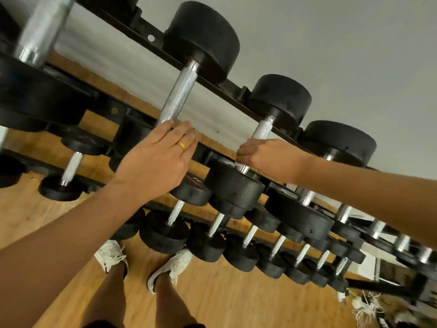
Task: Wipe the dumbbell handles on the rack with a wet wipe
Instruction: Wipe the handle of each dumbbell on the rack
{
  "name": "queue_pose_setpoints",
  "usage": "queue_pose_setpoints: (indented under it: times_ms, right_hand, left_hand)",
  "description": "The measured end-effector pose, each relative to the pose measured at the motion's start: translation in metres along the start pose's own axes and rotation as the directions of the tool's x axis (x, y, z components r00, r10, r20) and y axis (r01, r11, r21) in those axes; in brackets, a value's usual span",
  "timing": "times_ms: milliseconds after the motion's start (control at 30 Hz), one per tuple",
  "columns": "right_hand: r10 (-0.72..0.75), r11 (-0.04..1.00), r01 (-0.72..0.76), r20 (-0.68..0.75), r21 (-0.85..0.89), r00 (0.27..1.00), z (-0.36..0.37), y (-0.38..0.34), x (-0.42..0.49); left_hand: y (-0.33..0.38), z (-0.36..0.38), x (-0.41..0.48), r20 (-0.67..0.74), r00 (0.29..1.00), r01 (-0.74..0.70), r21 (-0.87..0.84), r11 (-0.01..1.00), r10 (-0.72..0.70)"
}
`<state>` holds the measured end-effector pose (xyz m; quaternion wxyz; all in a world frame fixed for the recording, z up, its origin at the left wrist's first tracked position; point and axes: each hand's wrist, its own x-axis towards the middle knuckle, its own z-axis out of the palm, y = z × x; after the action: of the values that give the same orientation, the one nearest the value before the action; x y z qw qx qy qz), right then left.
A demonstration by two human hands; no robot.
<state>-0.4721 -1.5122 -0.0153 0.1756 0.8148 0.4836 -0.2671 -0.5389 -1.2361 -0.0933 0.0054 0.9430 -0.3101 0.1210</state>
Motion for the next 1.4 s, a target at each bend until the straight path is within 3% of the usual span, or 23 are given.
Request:
queue_pose_setpoints:
  times_ms: [200,367,500,567,733,900,1000,1167,1233,1333,1400]
  right_hand:
    - [0.218,0.976,-0.218,-0.088,0.006,0.972,-0.026,0.033,-0.009]
    - [0.077,0.993,-0.082,0.062,0.079,0.995,-0.004,-0.013,0.001]
    - [0.176,0.983,-0.170,-0.099,0.069,0.979,-0.011,0.006,-0.008]
    - [0.146,0.989,-0.145,-0.183,0.019,0.972,0.000,-0.003,-0.012]
    - [-0.016,1.000,0.016,-0.141,0.005,0.990,0.014,-0.011,-0.014]
    - [0.175,0.981,-0.188,-0.201,-0.049,0.964,0.004,0.023,-0.021]
    - [0.206,0.971,-0.228,-0.235,-0.069,0.950,0.009,0.022,-0.024]
    - [0.338,0.940,-0.341,-0.246,0.033,0.908,0.014,0.022,-0.022]
    - [0.280,0.960,-0.265,-0.228,0.092,0.933,0.015,0.009,-0.017]
    - [0.059,0.990,-0.037,-0.163,0.138,0.985,0.015,-0.016,-0.010]
    - [0.058,0.983,-0.033,-0.137,0.178,0.989,0.012,-0.013,-0.008]
  left_hand:
    - [0.001,0.001,0.000,-0.005,1.000,0.022,-0.031,0.999,-0.022]
    - [-0.002,0.002,-0.002,-0.002,1.000,0.018,-0.052,0.998,-0.018]
    - [-0.002,0.002,-0.001,-0.004,1.000,0.018,-0.055,0.998,-0.018]
    - [-0.003,0.002,-0.001,-0.001,1.000,0.015,-0.053,0.998,-0.016]
    - [-0.002,0.002,-0.001,0.008,1.000,0.015,-0.058,0.998,-0.015]
    - [-0.002,0.005,0.000,0.012,1.000,0.014,-0.076,0.997,-0.013]
    - [-0.003,0.005,-0.001,0.006,1.000,0.008,-0.072,0.997,-0.008]
    - [-0.003,0.005,0.000,0.019,1.000,0.010,-0.071,0.997,-0.009]
    - [-0.003,0.004,0.000,0.019,1.000,0.008,-0.063,0.998,-0.007]
    - [-0.003,0.002,-0.001,0.008,1.000,-0.001,-0.040,0.999,0.001]
    - [-0.002,0.001,0.000,0.007,1.000,-0.006,-0.034,0.999,0.006]
